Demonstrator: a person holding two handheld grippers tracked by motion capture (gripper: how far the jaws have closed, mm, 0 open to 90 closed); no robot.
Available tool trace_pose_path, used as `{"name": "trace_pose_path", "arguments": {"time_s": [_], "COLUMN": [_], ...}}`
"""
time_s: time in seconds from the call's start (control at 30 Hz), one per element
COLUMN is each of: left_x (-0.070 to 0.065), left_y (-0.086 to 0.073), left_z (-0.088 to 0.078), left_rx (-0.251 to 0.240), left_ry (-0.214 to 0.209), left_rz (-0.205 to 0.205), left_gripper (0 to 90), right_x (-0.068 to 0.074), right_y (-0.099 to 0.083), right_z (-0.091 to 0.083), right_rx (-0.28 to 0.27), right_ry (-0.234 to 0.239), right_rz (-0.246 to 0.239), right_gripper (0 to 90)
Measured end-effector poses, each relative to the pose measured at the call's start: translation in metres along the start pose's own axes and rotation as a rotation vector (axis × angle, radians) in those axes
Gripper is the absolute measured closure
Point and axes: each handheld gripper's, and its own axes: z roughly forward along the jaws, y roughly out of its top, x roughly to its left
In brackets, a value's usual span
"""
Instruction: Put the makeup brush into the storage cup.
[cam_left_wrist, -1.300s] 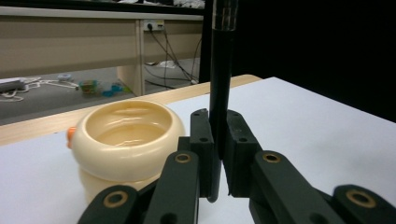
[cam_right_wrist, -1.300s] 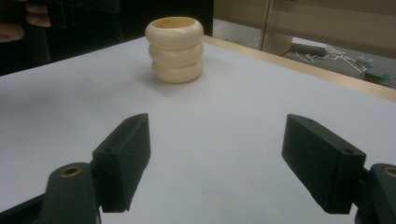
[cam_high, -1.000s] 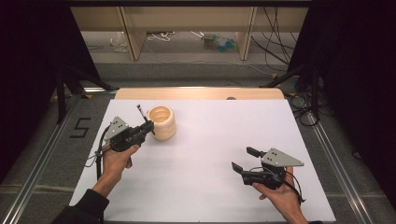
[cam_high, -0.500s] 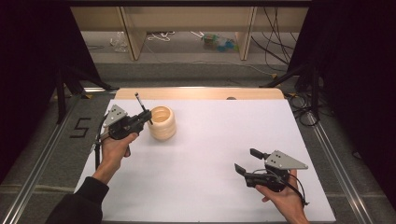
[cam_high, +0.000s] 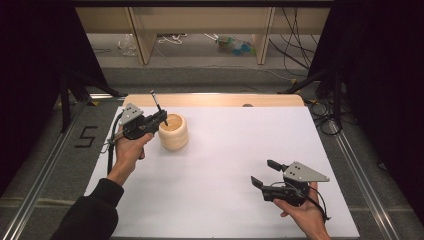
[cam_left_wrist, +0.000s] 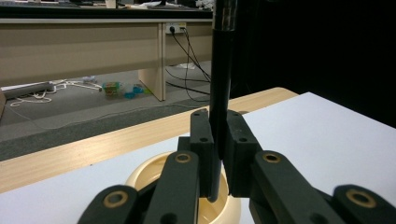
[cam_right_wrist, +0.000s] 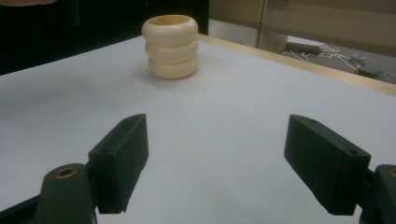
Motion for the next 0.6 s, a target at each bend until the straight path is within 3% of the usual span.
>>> {"name": "trace_pose_path", "arguments": {"time_s": [0.13,0.17,0.27,0.3,0.37,0.6], "left_x": [0.003,0.003,0.003,0.003,0.005,0.01], "left_y": [0.0,0.0,0.001,0.001,0.001,-0.004], "left_z": [0.006,0.007,0.012,0.014,0.015,0.024], "left_rx": [0.005,0.005,0.013,0.011,0.016,0.03], "left_ry": [0.014,0.014,0.014,0.016,0.019,0.028], "left_rz": [-0.014,-0.022,-0.001,-0.012,-0.006,-0.014], "left_gripper": [83.5,83.6,83.5,83.5,83.5,83.5], "right_x": [-0.001,0.0,-0.001,-0.001,0.0,0.001], "right_y": [0.001,0.001,0.0,0.0,0.001,0.002], "right_z": [-0.001,-0.002,0.0,0.0,-0.002,-0.002], "right_rx": [0.001,0.013,-0.022,-0.023,0.007,-0.001], "right_ry": [-0.014,-0.005,-0.007,-0.007,0.004,0.003], "right_rz": [-0.025,-0.004,-0.021,-0.021,-0.005,-0.006], "right_gripper": [22.9,22.9,22.8,22.8,22.7,22.2]}}
